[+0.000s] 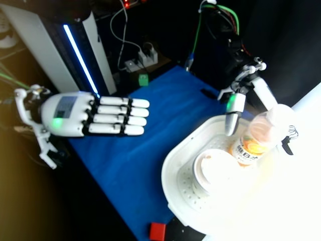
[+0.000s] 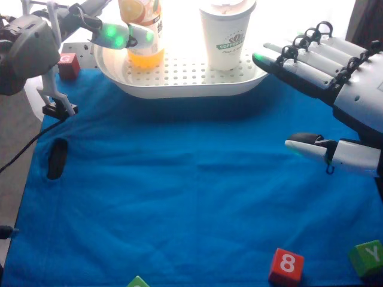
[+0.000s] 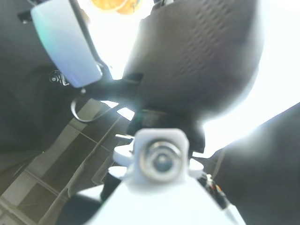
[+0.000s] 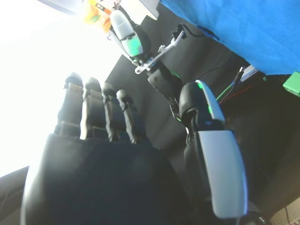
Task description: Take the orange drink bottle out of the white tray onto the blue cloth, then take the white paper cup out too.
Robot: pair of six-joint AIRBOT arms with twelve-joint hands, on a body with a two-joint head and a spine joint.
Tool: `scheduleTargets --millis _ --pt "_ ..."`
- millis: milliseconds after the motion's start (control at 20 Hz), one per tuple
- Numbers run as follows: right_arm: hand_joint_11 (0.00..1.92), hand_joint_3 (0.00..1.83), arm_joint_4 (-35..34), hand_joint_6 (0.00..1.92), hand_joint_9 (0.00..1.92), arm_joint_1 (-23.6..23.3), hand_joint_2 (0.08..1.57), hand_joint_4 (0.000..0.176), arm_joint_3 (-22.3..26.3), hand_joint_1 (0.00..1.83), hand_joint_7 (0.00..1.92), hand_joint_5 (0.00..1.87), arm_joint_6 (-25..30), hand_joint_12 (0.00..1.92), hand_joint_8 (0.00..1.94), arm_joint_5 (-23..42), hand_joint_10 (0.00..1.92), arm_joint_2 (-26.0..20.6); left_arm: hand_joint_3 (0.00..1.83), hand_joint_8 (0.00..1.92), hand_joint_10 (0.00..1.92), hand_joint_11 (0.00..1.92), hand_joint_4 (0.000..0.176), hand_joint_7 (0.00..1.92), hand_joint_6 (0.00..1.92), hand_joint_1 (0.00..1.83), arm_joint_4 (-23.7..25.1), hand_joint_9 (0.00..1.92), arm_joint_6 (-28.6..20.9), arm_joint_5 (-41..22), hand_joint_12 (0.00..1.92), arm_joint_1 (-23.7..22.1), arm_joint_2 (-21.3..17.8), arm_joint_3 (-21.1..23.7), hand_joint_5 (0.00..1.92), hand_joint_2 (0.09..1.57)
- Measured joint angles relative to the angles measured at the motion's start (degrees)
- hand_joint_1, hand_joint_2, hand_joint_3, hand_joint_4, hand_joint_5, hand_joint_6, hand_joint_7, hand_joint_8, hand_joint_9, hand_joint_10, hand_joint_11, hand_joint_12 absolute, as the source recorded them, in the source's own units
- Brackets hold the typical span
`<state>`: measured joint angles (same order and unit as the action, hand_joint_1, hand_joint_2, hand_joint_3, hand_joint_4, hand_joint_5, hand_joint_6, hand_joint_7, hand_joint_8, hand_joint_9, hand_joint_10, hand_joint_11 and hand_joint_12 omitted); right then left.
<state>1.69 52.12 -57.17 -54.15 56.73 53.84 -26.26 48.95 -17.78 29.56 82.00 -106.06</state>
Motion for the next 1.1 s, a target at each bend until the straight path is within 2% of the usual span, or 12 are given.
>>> scheduleTargets --millis 50,100,150,200,250,550,650,700,750,850,1000,1100 --pt "0.0 0.0 0.0 0.0 0.0 0.0 1.28 0.0 0.0 0.69 0.0 0.0 0.02 0.54 0.0 0.0 0.0 0.0 0.0 0.01 0.26 0.0 0.053 0.09 0.0 0.94 0.11 0.07 -0.09 0.0 1.07 0.0 0.0 0.0 0.03 1.05" --pt "0.0 0.0 0.0 0.0 0.0 0.0 1.27 0.0 0.0 0.72 0.0 0.0 0.04 0.72 0.0 0.0 0.0 0.0 0.01 0.51 0.94 0.0 0.052 0.15 0.25 0.95 0.09 0.09 -0.09 -0.02 1.59 0.0 0.0 -0.09 0.13 1.09" --pt "0.0 0.0 0.0 0.0 0.0 0.02 1.27 0.0 0.0 0.71 0.0 0.0 0.11 0.91 0.0 0.02 0.0 0.0 0.01 1.42 1.58 0.21 0.025 0.17 1.15 0.95 0.11 0.26 -0.35 -0.04 1.9 0.0 0.02 -0.31 0.07 1.11" --pt "0.0 0.0 -0.13 0.0 0.0 0.31 1.27 0.0 0.0 0.71 0.0 0.0 0.11 0.91 0.0 0.17 0.0 -0.02 0.01 1.42 1.58 0.21 0.025 0.17 1.15 0.95 0.15 0.26 -0.57 -0.2 1.9 0.0 0.04 -0.35 0.07 1.11" --pt "0.0 0.0 -0.11 0.0 0.0 0.35 1.26 0.0 0.0 0.73 0.0 0.0 0.15 0.92 0.0 -0.09 0.0 0.0 0.0 1.72 1.87 0.49 0.0 0.27 1.44 1.02 0.7 0.42 -1.38 -0.57 1.92 0.0 0.04 -0.35 0.09 1.11" --pt "0.0 0.0 -0.02 0.0 0.0 0.35 1.26 0.0 0.0 0.75 0.0 0.0 0.28 1.13 0.0 0.0 0.0 0.0 0.0 1.59 1.75 0.39 0.004 0.18 1.2 0.93 2.95 0.34 -5.31 -1.4 1.92 0.0 0.35 -0.35 0.04 1.13" --pt "0.0 0.0 -0.09 0.0 0.0 0.35 1.26 0.0 0.0 0.75 0.0 0.0 0.31 1.12 0.0 0.0 0.0 0.0 0.0 1.57 1.75 0.36 0.027 0.18 1.2 0.92 3.34 0.32 -5.44 -2.29 1.92 0.09 0.2 0.17 0.06 1.12" --pt "0.0 0.0 -0.09 0.0 0.0 0.35 1.26 0.0 0.0 0.74 0.0 0.0 0.31 1.19 0.0 0.0 0.0 0.0 0.0 1.54 1.76 0.33 0.075 0.13 1.25 0.88 3.56 0.27 -5.49 -3.1 1.92 0.28 -0.28 1.11 0.04 1.13" --pt "0.0 0.0 -0.11 0.0 0.0 0.35 1.26 0.0 0.0 0.74 0.0 0.0 0.31 1.27 0.0 0.02 0.0 0.0 0.0 1.45 1.7 0.23 0.096 0.11 1.15 0.87 3.82 0.21 -5.97 -4.26 1.92 0.7 -0.61 1.79 0.03 1.13" --pt "0.0 0.0 -0.26 0.0 0.0 0.42 1.26 0.0 0.0 0.75 0.0 0.0 0.31 1.31 0.0 0.0 0.0 0.0 0.0 1.38 1.63 0.14 0.105 0.09 1.04 0.86 6.86 0.18 -10.58 -5.84 1.92 1.51 -0.72 1.81 0.03 1.12" --pt "0.0 0.0 -0.57 0.0 0.0 0.96 1.27 0.0 0.0 0.73 0.0 0.0 0.31 1.12 0.0 -0.02 0.0 0.0 0.0 0.44 0.9 0.0 0.114 0.1 0.41 0.89 8.74 0.03 -12.15 -8.15 1.41 2.16 -0.81 2.84 0.06 1.09" --pt "0.0 0.0 -0.59 0.0 0.0 1.01 1.27 0.0 0.0 0.71 0.0 0.0 0.31 1.1 0.0 0.0 0.0 0.0 0.0 0.27 0.77 0.0 0.121 0.11 0.31 0.86 8.96 0.0 -12.35 -9.01 1.28 2.16 -0.79 3.28 0.05 1.07"
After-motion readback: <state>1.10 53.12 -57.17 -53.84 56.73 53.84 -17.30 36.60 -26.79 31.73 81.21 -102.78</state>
